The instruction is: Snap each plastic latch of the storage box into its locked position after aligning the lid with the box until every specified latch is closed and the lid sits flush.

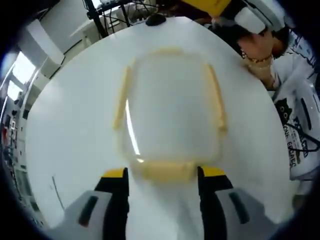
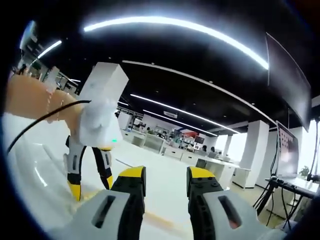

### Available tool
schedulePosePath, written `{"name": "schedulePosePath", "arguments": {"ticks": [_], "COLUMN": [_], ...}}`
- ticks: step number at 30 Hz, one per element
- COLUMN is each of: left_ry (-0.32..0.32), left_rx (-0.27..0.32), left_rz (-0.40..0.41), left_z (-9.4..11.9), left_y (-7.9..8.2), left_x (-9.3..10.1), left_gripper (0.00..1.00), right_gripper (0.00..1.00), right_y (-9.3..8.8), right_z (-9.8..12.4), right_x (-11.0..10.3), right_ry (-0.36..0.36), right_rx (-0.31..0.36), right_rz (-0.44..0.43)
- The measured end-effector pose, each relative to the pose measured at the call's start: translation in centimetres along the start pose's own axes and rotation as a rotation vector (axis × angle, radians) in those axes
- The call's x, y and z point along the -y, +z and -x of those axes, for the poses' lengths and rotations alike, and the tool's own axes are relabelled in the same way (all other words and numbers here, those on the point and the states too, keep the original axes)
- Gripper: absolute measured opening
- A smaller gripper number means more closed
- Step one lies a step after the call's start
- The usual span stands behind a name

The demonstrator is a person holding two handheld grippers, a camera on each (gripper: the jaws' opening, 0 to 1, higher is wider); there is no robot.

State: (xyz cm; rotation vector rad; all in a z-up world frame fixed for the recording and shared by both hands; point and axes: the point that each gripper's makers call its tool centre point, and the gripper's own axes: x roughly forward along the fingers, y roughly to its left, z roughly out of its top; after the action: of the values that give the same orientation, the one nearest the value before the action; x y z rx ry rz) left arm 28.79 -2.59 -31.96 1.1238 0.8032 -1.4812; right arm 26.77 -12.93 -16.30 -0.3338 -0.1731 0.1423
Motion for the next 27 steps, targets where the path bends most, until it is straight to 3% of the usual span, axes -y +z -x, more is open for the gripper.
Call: {"name": "schedulePosePath", "arguments": {"ticks": [7, 10, 18, 23, 27], "left_ry": [-0.082, -0.082, -0.080, -0.078, -0.079], "left_rx": [0.007, 0.014, 0.006, -0.016, -0.037], "left_rz": [0.021, 0.008, 0.012, 0.012, 0.011], "left_z": [-0.2, 0.0, -0.3, -0.4, -0.4], "left_y": [-0.1, 0.1, 0.1, 0.1, 0.0], "left_x": [0.6, 0.5, 0.4, 0.4, 0.4], "left_gripper": [0.47, 0.41, 0.41, 0.40, 0.40], "right_gripper": [0.32, 0.32, 0.32, 0.32, 0.32], "right_y": [-0.1, -0.1, 0.0, 0.0, -0.2], "right_z": [0.2, 0.2, 0.3, 0.4, 0.2], "right_x": [-0.1, -0.1, 0.3, 1.4, 2.1], "right_ry": [0.004, 0.005, 0.003, -0.001, 0.004], "right_rx": [-0.012, -0.013, -0.009, 0.019, 0.011], "right_rz": [-0.001, -0.005, -0.014, -0.103, -0.112]}}
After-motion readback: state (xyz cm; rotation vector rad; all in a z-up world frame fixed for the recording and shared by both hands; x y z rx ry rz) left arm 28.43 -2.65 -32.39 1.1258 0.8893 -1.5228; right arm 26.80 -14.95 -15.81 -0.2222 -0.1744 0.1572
